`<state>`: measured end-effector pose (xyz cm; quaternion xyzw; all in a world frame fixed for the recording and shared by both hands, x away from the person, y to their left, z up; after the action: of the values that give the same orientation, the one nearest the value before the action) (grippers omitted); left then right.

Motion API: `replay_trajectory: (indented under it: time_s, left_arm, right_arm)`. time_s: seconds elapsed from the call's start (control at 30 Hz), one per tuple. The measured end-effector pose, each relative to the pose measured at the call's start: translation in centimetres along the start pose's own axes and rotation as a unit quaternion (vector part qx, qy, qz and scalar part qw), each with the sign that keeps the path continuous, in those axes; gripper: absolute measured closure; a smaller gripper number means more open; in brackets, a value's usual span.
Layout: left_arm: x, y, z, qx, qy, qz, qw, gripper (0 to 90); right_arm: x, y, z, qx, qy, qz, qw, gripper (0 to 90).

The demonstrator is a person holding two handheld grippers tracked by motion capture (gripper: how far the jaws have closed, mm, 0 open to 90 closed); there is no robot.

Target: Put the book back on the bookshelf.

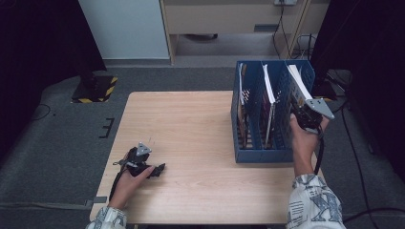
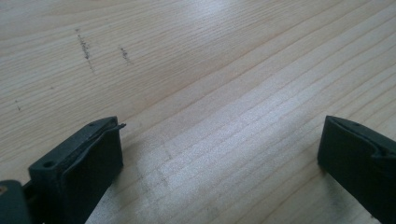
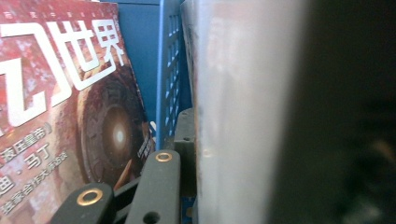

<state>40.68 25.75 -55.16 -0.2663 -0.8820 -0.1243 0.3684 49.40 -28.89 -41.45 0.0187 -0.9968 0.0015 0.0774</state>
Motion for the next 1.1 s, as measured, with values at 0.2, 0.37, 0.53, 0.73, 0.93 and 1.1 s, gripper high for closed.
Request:
replay_trajectory:
  time_s: [0.2,0.37,0.53,0.73,0.93,1.1]
  left_arm:
    - [0.0,0.0,0.0,0.0,0.0,0.0,1.0,0.0]
    - [0.0,0.0,0.0,0.0,0.0,0.0,1.0,0.0]
    - [0.0,0.0,0.0,0.0,0.0,0.0,1.0,0.0]
    - [0.0,0.0,0.0,0.0,0.0,0.0,1.0,0.0]
    - [0.0,0.0,0.0,0.0,0.0,0.0,1.0,0.0]
    - [0.0,0.0,0.0,0.0,0.0,0.0,1.0,0.0]
  right_arm:
    - [0.2,0.5,0.1,0.001,0.0,-0.009,1.0,72.9]
    - [0.2,0.8,0.1,0.002,0.001,-0.013,0.9999,72.8]
    - [0.3,1.0,0.2,0.002,0.002,-0.015,0.9999,72.6]
    - [0.3,1.1,0.2,0.004,0.003,-0.016,0.9999,72.4]
    - [0.3,1.2,0.1,0.001,0.007,-0.017,0.9998,71.5]
    - [0.3,1.2,0.1,0.0,0.007,-0.019,0.9998,70.1]
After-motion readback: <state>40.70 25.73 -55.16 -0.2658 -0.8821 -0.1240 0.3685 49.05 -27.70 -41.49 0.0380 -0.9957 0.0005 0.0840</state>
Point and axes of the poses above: each handheld gripper's, and its own axes: x roughly backward along the jaws, z roughly out of its underside, y roughly to its left, the point moved 2 cm from there along -x, roughly forward along the jaws, and after that the axes turned 2 degrees about -x, right-handed, at the moved point
